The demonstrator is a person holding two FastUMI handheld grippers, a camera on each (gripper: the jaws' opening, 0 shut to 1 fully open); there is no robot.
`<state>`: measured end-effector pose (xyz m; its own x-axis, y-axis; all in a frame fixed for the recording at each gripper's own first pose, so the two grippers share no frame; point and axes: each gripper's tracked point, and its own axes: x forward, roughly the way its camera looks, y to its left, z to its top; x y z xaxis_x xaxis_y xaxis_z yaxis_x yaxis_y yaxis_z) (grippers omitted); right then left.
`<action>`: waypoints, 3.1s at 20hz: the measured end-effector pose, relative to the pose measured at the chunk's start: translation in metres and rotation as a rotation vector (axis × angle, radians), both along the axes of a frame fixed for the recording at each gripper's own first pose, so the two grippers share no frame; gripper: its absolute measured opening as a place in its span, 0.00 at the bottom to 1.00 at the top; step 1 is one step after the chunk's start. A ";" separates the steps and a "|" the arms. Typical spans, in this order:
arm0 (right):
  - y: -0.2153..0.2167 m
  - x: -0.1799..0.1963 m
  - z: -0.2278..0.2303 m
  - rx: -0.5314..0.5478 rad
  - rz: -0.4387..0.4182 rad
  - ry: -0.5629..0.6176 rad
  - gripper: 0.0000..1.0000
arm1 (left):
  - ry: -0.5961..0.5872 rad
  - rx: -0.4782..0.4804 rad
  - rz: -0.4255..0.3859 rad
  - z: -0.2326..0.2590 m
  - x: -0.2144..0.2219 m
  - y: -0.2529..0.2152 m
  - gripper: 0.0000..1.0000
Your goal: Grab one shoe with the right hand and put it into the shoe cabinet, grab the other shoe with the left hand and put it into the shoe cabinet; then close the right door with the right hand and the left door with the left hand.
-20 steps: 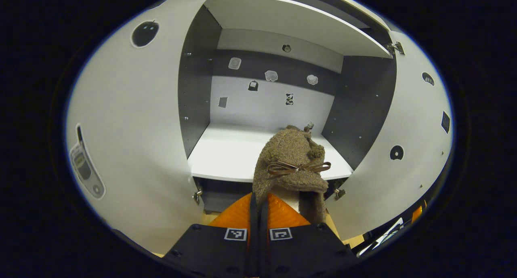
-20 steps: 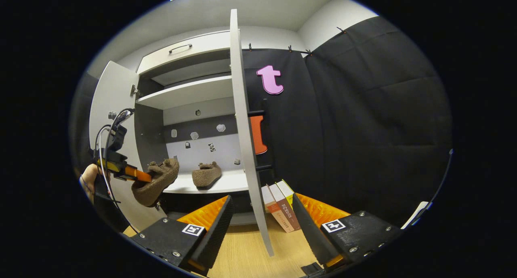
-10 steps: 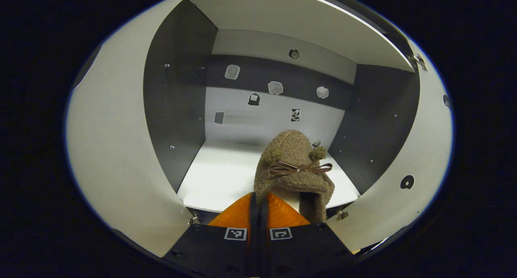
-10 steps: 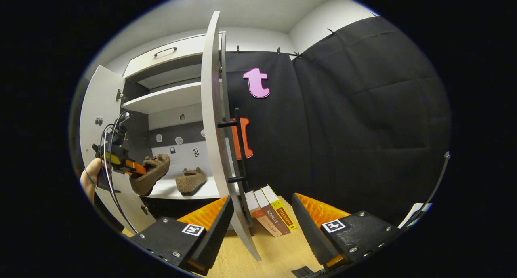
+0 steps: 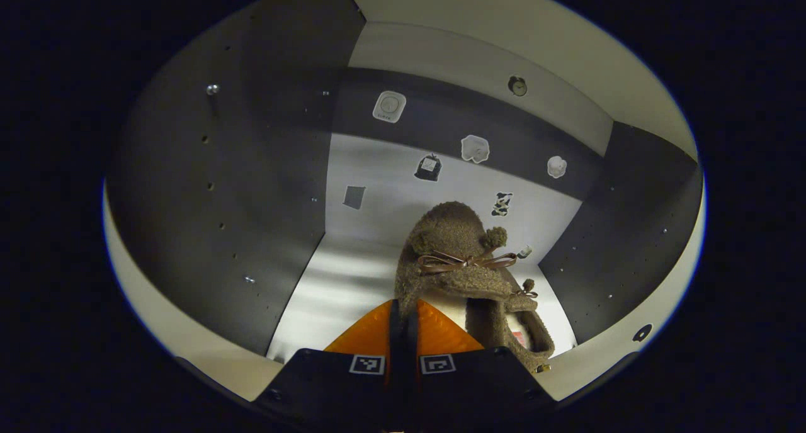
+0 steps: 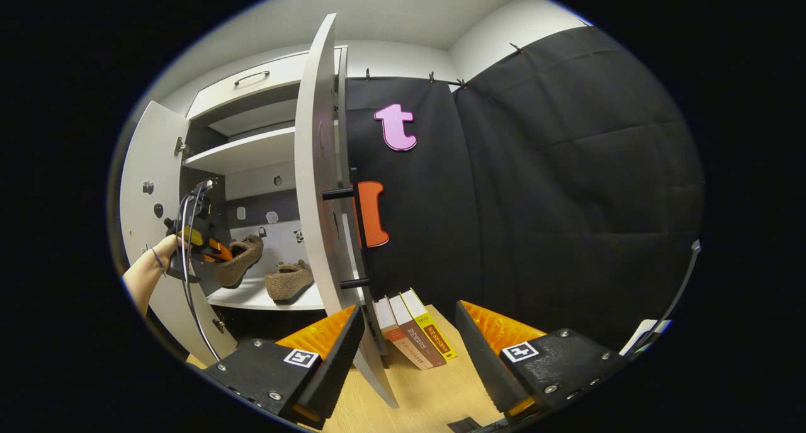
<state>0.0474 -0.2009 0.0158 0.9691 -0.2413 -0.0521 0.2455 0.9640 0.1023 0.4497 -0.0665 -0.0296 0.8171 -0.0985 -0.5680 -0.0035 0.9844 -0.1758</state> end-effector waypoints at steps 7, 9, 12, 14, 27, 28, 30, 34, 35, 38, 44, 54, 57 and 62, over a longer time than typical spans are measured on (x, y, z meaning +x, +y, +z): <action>-0.012 0.001 0.000 0.006 -0.009 0.008 0.90 | 0.120 0.072 0.010 -0.058 0.012 0.001 0.07; -0.013 0.002 -0.002 0.014 -0.005 0.010 0.90 | 0.119 0.096 0.008 -0.058 0.010 0.002 0.17; -0.014 0.007 -0.005 0.022 -0.001 0.012 0.91 | 0.054 0.125 0.001 -0.037 0.010 0.001 0.31; -0.015 0.009 -0.005 0.033 0.009 0.011 0.91 | 0.001 0.140 -0.003 -0.013 -0.002 -0.001 0.45; -0.038 0.045 -0.019 0.007 0.069 0.039 0.90 | -0.388 0.159 0.010 0.137 -0.137 -0.009 0.93; -0.041 0.049 -0.024 0.004 0.074 0.050 0.90 | -0.405 0.155 0.008 0.144 -0.153 -0.009 0.99; -0.043 0.056 -0.034 0.003 0.090 0.071 0.90 | -0.440 0.159 0.025 0.154 -0.183 -0.006 0.96; -0.036 0.070 -0.043 0.003 0.139 0.092 0.91 | -0.497 0.207 0.075 0.170 -0.236 0.008 0.96; -0.032 0.072 -0.045 0.006 0.156 0.096 0.91 | -0.509 0.213 0.086 0.172 -0.249 0.012 0.96; -0.016 0.077 -0.044 0.015 0.212 0.093 0.90 | -0.534 0.185 0.124 0.177 -0.285 0.017 0.96; -0.006 0.075 -0.041 -0.009 0.247 0.075 0.89 | -0.564 0.231 0.183 0.184 -0.354 0.035 0.99; 0.074 0.091 -0.042 -0.007 0.389 0.062 0.88 | -0.549 0.252 0.301 0.178 -0.413 0.081 0.96; 0.097 0.099 -0.044 -0.005 0.403 0.065 0.88 | -0.551 0.257 0.306 0.178 -0.418 0.096 0.96; 0.135 0.115 -0.049 -0.001 0.420 0.077 0.98 | -0.544 0.246 0.283 0.170 -0.413 0.119 0.96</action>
